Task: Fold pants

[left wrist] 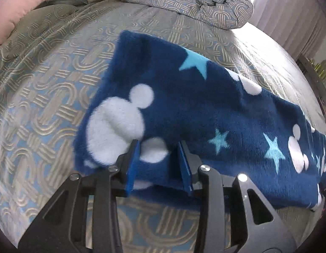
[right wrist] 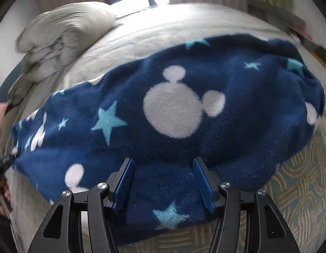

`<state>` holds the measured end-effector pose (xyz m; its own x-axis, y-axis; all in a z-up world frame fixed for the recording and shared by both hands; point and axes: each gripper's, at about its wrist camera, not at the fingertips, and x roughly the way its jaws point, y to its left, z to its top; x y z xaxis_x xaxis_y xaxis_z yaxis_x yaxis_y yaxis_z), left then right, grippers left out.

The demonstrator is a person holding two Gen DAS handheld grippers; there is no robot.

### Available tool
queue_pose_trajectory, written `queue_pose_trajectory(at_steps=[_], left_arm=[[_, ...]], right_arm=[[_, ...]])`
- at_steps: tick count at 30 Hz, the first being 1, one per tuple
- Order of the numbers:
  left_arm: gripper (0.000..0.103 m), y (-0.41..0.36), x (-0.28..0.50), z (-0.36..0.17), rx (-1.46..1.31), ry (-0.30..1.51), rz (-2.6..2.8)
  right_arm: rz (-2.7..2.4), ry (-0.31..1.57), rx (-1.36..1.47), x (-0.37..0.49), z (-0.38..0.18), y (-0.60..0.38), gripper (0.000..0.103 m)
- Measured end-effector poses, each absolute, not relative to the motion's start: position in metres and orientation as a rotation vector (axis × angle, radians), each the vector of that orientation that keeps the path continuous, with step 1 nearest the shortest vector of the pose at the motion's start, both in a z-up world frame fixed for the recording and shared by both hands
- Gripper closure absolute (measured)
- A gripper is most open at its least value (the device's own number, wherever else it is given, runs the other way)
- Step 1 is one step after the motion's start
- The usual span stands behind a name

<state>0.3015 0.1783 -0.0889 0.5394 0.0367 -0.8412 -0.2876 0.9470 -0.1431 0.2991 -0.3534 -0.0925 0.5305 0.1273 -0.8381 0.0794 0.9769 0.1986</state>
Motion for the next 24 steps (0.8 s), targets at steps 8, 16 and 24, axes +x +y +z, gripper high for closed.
queue_pose_trajectory(at_steps=[8,16,24], left_arm=[[0.064,0.184,0.306,-0.036,-0.242,0.904,0.259],[0.064,0.166,0.398,-0.073,-0.163,0.956,0.338],[0.067,0.205,0.391,-0.095,-0.256,0.924,0.35]], right_arm=[[-0.116,0.855,0.402,0.33,-0.042,-0.457,0.04],[-0.271,0.844,0.262,0.407,-0.044,-0.512,0.04],[-0.353,0.83,-0.029,0.404,-0.095,-0.511,0.039]])
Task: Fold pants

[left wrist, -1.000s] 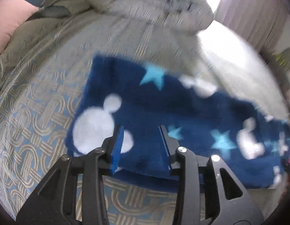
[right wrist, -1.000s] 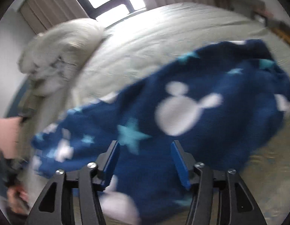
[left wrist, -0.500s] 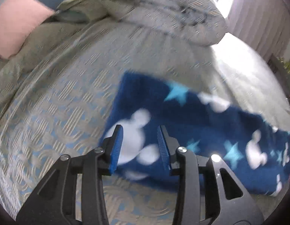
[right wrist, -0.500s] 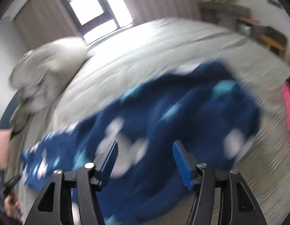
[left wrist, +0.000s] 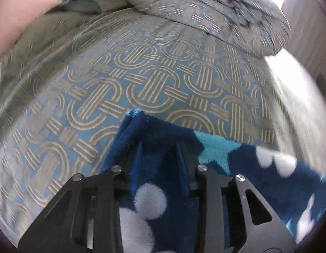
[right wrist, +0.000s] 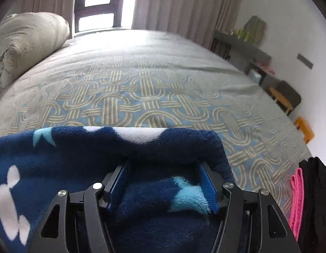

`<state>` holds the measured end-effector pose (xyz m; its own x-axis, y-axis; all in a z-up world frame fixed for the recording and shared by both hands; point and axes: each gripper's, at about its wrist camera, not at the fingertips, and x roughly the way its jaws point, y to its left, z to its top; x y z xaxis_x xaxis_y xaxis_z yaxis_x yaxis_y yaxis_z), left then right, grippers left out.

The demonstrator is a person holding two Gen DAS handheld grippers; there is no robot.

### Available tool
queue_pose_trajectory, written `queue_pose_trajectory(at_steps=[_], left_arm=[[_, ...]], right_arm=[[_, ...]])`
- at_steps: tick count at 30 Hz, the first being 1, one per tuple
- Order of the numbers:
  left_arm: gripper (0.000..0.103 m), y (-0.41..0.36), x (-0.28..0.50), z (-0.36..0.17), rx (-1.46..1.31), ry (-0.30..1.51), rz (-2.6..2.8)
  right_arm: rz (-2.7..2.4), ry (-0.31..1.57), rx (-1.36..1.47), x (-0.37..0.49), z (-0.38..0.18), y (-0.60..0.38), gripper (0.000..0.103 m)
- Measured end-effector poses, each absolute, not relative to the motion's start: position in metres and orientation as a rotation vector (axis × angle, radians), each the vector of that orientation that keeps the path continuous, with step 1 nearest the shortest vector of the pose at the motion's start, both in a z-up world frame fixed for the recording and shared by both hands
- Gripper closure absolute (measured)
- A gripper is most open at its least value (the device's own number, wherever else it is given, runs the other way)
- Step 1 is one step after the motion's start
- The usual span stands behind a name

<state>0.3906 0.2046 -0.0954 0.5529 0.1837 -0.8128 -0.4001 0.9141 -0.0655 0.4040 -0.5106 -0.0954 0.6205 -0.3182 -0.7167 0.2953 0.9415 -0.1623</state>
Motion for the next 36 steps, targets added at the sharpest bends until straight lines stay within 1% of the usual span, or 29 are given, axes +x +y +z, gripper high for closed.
queue_pose_trajectory(at_steps=[4,6,8,10,11,13,16,19,24,30,36], left_arm=[[0.067,0.201,0.389,-0.092,-0.131,0.949,0.344],[0.064,0.198,0.381,-0.082,-0.115,0.968,0.354],[0.051,0.2,0.361,-0.065,-0.159,0.956,0.325],[0.043,0.207,0.336,-0.051,-0.227,0.914,0.29],[0.042,0.214,0.323,-0.045,-0.268,0.904,0.277],[0.042,0.226,0.302,-0.039,-0.346,0.889,0.251],[0.042,0.237,0.267,-0.035,-0.449,0.884,0.211],[0.04,0.241,0.234,-0.036,-0.543,0.879,0.18],[0.04,0.237,0.199,-0.042,-0.649,0.884,0.13],[0.039,0.233,0.197,-0.064,-0.854,0.9,0.063],[0.039,0.224,0.221,-0.096,-1.029,0.931,0.003]], right_arm=[[-0.382,0.835,-0.057,0.411,-0.095,-0.509,0.039],[-0.382,0.872,-0.083,0.413,-0.089,-0.505,0.038],[-0.381,0.896,-0.063,0.403,-0.075,-0.5,0.038],[-0.343,0.857,-0.003,0.383,-0.057,-0.495,0.037],[-0.312,0.827,0.038,0.367,-0.047,-0.493,0.036],[-0.266,0.82,0.088,0.342,-0.035,-0.487,0.028],[-0.178,0.822,0.168,0.302,-0.026,-0.478,0.027],[-0.113,0.831,0.238,0.257,-0.023,-0.462,0.027],[-0.003,0.845,0.289,0.21,-0.024,-0.424,0.027],[0.128,0.852,0.385,0.175,-0.017,-0.375,0.026],[0.263,0.855,0.377,0.175,-0.01,-0.316,0.026]])
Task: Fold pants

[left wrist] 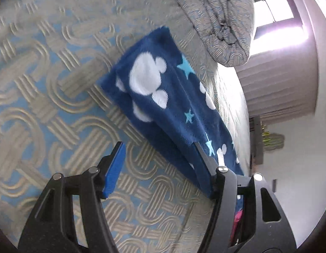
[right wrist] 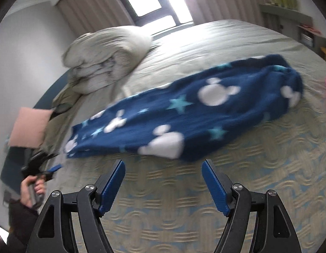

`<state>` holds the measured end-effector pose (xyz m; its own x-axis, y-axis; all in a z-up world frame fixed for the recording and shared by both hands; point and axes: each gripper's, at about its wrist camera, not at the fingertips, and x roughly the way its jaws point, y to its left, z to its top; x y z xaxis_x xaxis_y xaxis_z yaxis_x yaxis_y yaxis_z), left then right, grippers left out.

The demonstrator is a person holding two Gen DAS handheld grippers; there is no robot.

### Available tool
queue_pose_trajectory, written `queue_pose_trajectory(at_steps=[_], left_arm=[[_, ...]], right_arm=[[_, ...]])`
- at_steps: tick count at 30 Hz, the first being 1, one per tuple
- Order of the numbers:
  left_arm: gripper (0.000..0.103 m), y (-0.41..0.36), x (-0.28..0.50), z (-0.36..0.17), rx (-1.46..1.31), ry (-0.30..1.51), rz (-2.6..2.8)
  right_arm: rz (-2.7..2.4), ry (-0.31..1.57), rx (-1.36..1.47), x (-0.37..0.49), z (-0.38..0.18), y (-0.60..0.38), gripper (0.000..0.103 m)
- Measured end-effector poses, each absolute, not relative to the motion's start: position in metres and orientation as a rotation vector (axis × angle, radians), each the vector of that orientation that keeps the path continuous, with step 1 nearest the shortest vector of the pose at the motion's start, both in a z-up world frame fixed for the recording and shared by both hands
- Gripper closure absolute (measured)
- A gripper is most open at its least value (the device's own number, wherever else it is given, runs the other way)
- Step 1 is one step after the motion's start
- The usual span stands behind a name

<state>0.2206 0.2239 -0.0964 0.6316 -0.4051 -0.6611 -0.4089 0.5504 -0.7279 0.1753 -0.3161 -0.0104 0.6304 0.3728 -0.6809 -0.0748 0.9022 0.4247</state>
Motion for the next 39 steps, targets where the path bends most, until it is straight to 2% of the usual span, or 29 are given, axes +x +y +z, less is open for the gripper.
queue_pose_trajectory(at_steps=[3,6,19,21,22,29,36,39], left_arm=[[0.039,0.222,0.235,-0.117,-1.09,0.953,0.012],[0.039,0.226,0.245,-0.129,-1.151,0.917,-0.005],[0.039,0.232,0.294,-0.13,-1.183,0.892,-0.007],[0.055,0.231,0.297,-0.126,-1.152,0.887,0.008],[0.081,0.23,0.298,-0.125,-1.137,0.889,0.013],[0.082,0.224,0.304,-0.101,-1.03,0.871,-0.039],[0.083,0.225,0.31,-0.096,-1.001,0.886,-0.081],[0.084,0.228,0.31,-0.095,-1.007,0.89,-0.115]], right_arm=[[0.336,0.847,0.349,0.187,-0.012,-0.281,0.026],[0.391,0.831,0.203,0.196,-0.015,-0.232,0.026],[0.503,0.841,-0.039,0.234,-0.063,-0.11,0.026],[0.513,0.823,-0.115,0.236,-0.067,-0.093,0.026],[0.514,0.816,-0.155,0.237,-0.07,-0.085,0.026],[0.442,0.711,-0.411,0.237,-0.08,-0.045,0.026],[0.377,0.526,-0.85,0.224,-0.114,0.021,0.023],[0.35,0.5,-0.903,0.227,-0.124,0.041,0.023]])
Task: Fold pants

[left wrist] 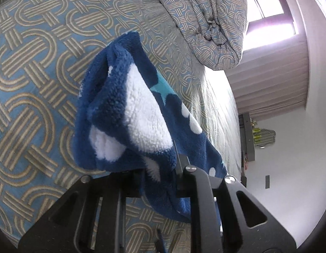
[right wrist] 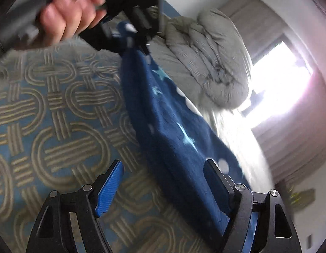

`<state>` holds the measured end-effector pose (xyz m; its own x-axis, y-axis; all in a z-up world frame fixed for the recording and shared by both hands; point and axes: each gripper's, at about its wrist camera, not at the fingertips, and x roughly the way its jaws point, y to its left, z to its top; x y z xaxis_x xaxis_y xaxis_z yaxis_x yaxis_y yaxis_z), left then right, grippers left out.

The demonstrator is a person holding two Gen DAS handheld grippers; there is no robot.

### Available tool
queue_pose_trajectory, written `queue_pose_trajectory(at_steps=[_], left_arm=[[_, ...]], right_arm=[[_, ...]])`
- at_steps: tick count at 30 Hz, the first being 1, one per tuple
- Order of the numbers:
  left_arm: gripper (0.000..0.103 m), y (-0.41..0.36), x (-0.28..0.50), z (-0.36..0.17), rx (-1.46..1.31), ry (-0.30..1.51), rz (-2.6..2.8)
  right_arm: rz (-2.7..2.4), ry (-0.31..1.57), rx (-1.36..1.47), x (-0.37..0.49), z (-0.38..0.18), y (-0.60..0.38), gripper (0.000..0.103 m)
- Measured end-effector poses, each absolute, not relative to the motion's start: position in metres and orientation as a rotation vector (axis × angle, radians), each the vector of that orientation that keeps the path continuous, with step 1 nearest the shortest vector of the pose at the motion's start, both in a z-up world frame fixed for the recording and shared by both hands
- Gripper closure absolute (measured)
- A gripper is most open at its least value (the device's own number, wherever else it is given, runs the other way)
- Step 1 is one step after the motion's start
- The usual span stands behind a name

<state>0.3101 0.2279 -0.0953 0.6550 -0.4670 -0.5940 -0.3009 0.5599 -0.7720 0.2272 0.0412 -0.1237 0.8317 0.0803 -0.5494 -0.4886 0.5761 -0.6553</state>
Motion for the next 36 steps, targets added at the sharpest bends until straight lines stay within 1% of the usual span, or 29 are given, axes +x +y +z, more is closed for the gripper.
queue_pose_trajectory(at_steps=[3,6,9,11,12,13,14,16,20,25,27,31,34,36], left_arm=[[0.084,0.228,0.308,-0.089,-0.982,0.892,-0.142],[0.084,0.224,0.31,-0.077,-0.942,0.889,-0.181],[0.084,0.218,0.315,-0.062,-0.891,0.874,-0.233],[0.085,0.208,0.319,-0.05,-0.855,0.876,-0.265],[0.085,0.203,0.321,-0.046,-0.839,0.878,-0.274],[0.085,0.194,0.322,-0.038,-0.808,0.873,-0.284],[0.085,0.189,0.324,-0.032,-0.79,0.867,-0.291],[0.085,0.174,0.327,-0.015,-0.753,0.847,-0.321],[0.085,0.143,0.335,0.019,-0.678,0.833,-0.393],[0.085,0.079,0.346,0.053,-0.52,0.869,-0.504],[0.085,0.055,0.352,0.056,-0.47,0.903,-0.539],[0.085,-0.008,0.372,0.048,-0.341,1.041,-0.616],[0.085,-0.063,0.38,0.028,-0.187,1.179,-0.643],[0.085,-0.102,0.376,0.016,-0.023,1.245,-0.641]], right_arm=[[0.309,0.523,-0.917,0.24,-0.134,0.056,0.023],[0.299,0.539,-0.873,0.252,-0.135,0.057,0.023],[0.323,0.627,-0.795,0.269,-0.135,0.054,0.027],[0.345,0.675,-0.728,0.276,-0.133,0.045,0.045],[0.334,0.681,-0.722,0.278,-0.134,0.045,0.067],[0.302,0.682,-0.712,0.281,-0.133,0.041,0.085],[0.298,0.688,-0.682,0.283,-0.13,0.037,0.088],[0.307,0.702,-0.613,0.287,-0.123,0.029,0.09],[0.289,0.654,-0.51,0.28,-0.105,0.014,0.09],[0.257,0.638,-0.279,0.271,-0.081,-0.014,0.09],[0.254,0.649,-0.196,0.271,-0.077,-0.024,0.09],[0.239,0.701,0.035,0.273,-0.077,-0.053,0.089],[0.233,0.754,0.22,0.276,-0.085,-0.071,0.089],[0.255,0.793,0.355,0.276,-0.098,-0.082,0.089]])
